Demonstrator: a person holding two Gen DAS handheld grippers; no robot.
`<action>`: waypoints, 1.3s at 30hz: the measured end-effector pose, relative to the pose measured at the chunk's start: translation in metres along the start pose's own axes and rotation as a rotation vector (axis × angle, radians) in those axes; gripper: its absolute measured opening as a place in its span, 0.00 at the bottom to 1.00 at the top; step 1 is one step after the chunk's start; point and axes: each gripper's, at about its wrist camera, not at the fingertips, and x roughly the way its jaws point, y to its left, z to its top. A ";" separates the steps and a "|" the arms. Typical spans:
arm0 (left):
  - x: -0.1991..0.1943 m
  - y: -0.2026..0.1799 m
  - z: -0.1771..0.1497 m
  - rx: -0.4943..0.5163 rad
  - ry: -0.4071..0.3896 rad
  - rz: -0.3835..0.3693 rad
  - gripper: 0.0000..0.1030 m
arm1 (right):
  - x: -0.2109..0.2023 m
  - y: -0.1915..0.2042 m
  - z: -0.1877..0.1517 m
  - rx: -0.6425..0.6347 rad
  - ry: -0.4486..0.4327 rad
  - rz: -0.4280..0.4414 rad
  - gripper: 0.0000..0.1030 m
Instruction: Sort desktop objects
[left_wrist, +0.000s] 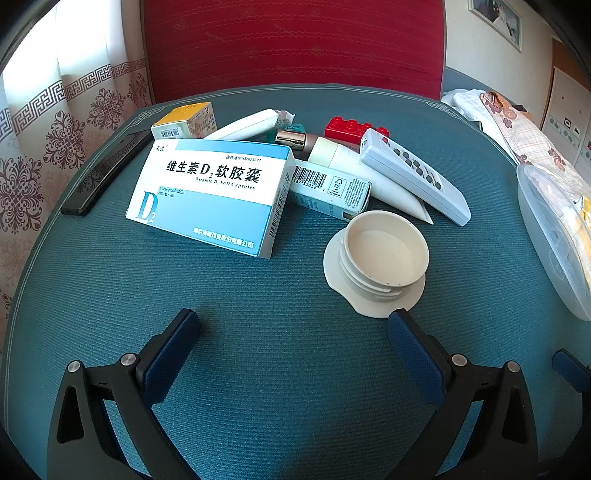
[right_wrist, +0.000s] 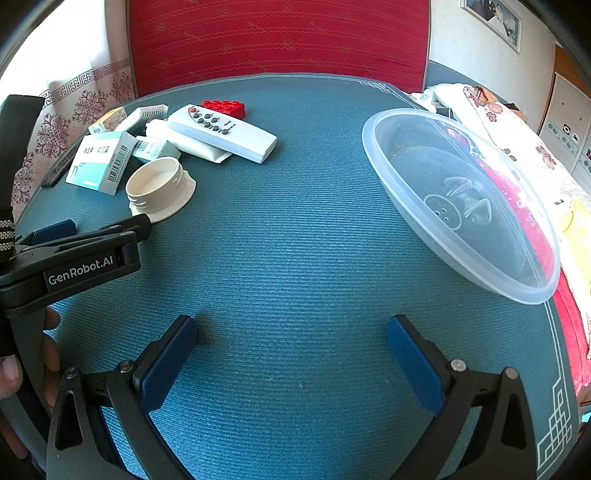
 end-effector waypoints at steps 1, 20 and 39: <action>0.000 0.000 0.000 0.000 0.001 0.000 1.00 | 0.000 0.000 0.000 0.000 0.000 0.000 1.00; -0.001 -0.001 0.001 0.002 0.001 0.003 1.00 | -0.004 0.002 -0.006 -0.097 0.010 0.073 1.00; -0.007 0.009 0.000 -0.017 0.005 -0.063 1.00 | -0.006 0.002 -0.007 -0.097 0.016 0.062 1.00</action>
